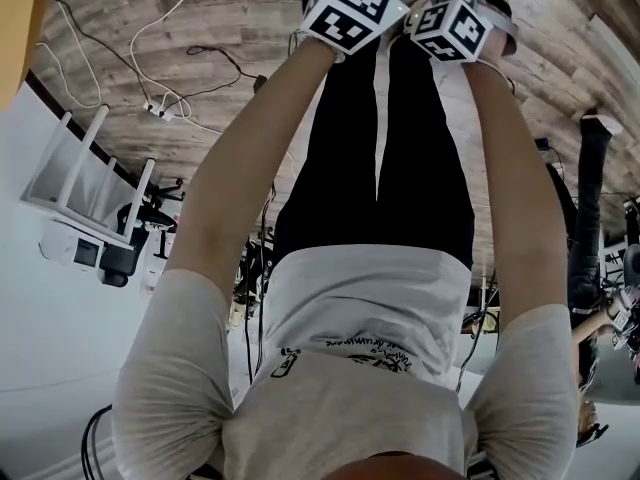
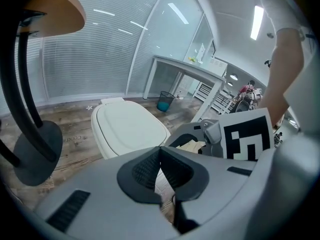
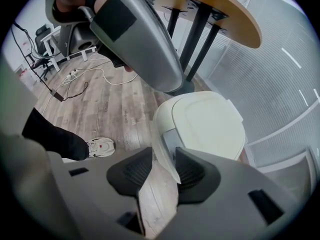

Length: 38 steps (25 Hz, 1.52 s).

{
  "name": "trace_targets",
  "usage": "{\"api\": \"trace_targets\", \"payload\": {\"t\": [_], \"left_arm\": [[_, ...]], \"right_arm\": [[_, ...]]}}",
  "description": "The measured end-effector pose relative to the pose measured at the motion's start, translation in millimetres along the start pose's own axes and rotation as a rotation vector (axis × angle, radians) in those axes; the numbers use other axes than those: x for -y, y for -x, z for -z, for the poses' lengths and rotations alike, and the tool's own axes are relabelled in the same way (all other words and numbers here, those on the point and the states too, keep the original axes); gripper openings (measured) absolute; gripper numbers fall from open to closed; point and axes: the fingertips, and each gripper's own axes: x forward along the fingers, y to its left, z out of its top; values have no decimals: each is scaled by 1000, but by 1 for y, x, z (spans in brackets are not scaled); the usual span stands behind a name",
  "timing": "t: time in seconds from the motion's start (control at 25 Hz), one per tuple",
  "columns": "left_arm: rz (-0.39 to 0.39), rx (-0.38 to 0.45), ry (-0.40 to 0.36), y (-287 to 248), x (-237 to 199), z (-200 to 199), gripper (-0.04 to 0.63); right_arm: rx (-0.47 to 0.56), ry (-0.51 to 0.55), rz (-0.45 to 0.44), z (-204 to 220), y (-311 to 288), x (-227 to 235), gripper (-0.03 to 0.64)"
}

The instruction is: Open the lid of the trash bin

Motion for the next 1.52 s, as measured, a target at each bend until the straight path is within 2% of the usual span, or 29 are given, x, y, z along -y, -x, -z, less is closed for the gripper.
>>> {"api": "trace_targets", "payload": {"t": [0.44,0.6,0.72,0.8,0.96,1.2,1.4,1.52], "left_arm": [[2,-6,1,11,-4,3,17],[-3,-8,-9,18,-1,-1,17],[-15,12,0,29,-1,-12,17],[-22,34,11,40,0,-23,17],[-60,87,54,66,3,-47,15],[-95,190,119,112,23,-91,17],[-109,270,95,152,45,-145,15],[-129,324,78,181,47,-177,15]], "right_arm": [[-51,19,-30,-2,-8,-5,114],[-65,18,-88,-4,-4,-12,201],[-35,8,-71,-14,11,-4,180],[-8,-20,-55,-23,26,3,184],[49,-92,-35,-38,65,17,149],[144,-275,-4,-50,137,45,90],[224,-434,11,-58,193,69,72],[280,-483,37,-75,227,89,64]]}}
